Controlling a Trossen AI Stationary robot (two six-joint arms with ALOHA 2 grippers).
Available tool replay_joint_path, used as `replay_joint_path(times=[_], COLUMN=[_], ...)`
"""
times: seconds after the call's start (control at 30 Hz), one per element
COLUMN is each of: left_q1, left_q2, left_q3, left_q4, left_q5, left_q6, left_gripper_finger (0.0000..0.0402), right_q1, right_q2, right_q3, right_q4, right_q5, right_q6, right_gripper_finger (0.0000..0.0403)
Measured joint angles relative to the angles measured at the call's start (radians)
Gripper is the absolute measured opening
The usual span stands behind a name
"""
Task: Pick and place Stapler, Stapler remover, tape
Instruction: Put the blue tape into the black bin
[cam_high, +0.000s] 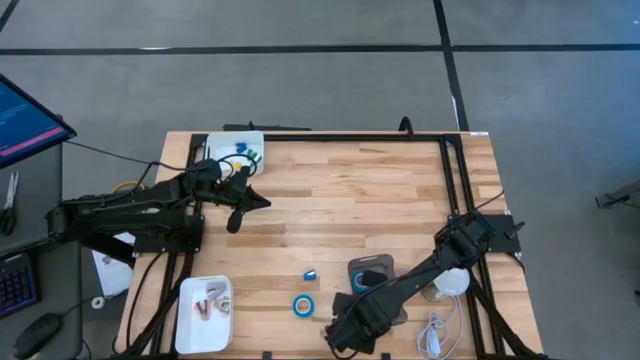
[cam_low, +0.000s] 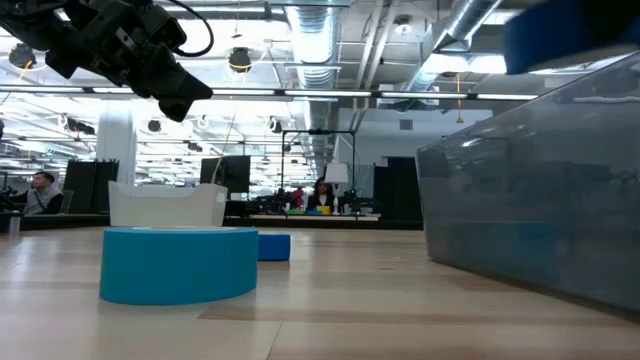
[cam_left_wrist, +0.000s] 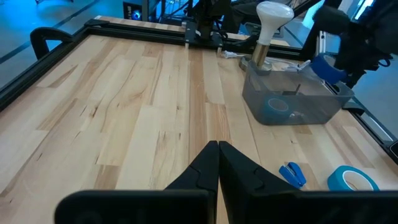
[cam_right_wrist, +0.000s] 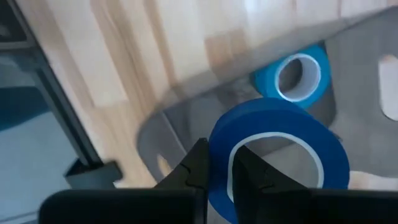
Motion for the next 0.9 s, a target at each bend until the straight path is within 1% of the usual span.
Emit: replay_joint_path(times=[0.13,0.23,0.33,0.47,0.67,0.83,0.9], left_q1=[0.000,0.000,0.000,0.000,0.000,0.000,0.000], left_q2=[0.000,0.000,0.000,0.000,0.000,0.000,0.000], left_q3=[0.000,0.000,0.000,0.000,0.000,0.000,0.000], left_q4=[0.000,0.000,0.000,0.000,0.001,0.002,0.002], left_q5=[0.000,0.000,0.000,0.000,0.000,0.000,0.000], left_q6=[0.000,0.000,0.000,0.000,0.000,0.000,0.000], left_gripper_finger=[0.0003,0.0003,0.0003,0.0003,0.0003,0.0003,0.0003], right_q1=[-0.002,-0.002,-0.002,-0.002,-0.005,-0.019,-0.027], right_q2=[-0.070,-0.146,-0.222,-0.285,-0.365,-0.401,-0.400], right_q3=[-0.107,-0.206,-0.306,-0.464,-0.696,-0.812,-0.842], right_q4=[-0.001,-0.003,0.023,0.148,0.425,0.607,0.643], right_q5=[0.004,0.028,0.027,0.003,-0.012,-0.024,-0.031], right_q6=[0.004,0.041,0.048,0.048,0.036,0.024,0.021], right_gripper_finger=[0.0025,0.0025,0.0025,0.0025,0.0025,0.0025,0.0025])
